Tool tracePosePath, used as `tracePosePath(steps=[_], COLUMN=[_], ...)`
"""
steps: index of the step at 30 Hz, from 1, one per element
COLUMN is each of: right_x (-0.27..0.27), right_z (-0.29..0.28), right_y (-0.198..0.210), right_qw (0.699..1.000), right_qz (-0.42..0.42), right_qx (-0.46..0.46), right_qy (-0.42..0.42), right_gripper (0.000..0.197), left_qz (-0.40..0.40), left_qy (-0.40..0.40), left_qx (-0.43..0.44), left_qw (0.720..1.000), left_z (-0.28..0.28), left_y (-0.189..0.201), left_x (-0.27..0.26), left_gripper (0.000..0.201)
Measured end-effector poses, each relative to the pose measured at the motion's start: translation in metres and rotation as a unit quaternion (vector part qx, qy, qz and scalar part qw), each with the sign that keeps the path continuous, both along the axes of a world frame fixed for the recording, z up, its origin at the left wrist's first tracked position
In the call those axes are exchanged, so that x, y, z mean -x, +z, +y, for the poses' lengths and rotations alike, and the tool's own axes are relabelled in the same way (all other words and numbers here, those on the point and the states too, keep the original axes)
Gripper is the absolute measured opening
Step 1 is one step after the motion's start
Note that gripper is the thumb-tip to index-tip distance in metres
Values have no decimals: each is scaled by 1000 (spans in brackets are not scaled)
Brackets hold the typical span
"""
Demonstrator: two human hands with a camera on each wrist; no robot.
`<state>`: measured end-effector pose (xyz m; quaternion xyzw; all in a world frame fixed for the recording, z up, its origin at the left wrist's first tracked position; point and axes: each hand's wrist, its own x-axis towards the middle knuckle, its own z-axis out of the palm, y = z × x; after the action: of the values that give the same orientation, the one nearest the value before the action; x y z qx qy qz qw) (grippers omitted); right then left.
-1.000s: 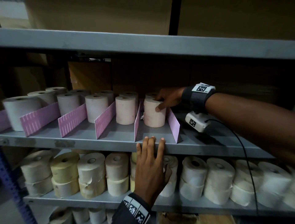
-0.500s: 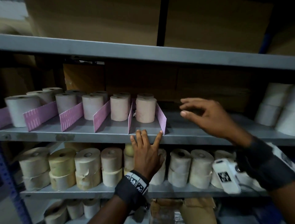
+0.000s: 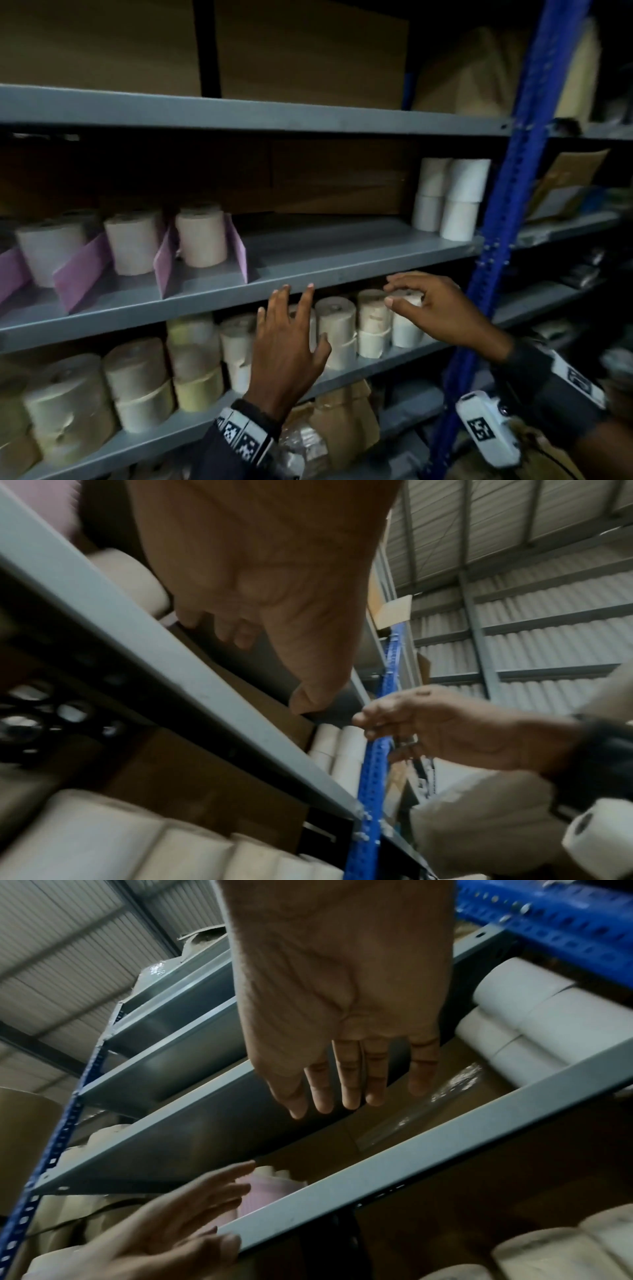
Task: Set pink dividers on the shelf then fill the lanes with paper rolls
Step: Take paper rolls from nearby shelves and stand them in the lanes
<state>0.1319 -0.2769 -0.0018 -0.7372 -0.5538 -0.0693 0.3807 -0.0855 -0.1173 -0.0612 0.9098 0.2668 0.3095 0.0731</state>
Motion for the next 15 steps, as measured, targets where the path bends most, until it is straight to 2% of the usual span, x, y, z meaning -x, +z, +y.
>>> tracePosePath(steps=[4,8,15], right_x=[-43,-93,-149], right_z=[-24,-40,-48], right_y=[-11,-15,3], right_qw=[999,995,985], right_qz=[7,22,54], right_qx=[-3,-40,-70], right_qy=[-39,-86,-148], right_gripper=[14,14,28], left_qz=[-17,-31,-17], left_qy=[-64,-91,-135], left_qx=[-4,-10,-43], left_qw=[998,995,990], left_z=[-13,-24,-45], left_y=[18,36,64], left_x=[-43,-98,-181], left_gripper=[76,68,51])
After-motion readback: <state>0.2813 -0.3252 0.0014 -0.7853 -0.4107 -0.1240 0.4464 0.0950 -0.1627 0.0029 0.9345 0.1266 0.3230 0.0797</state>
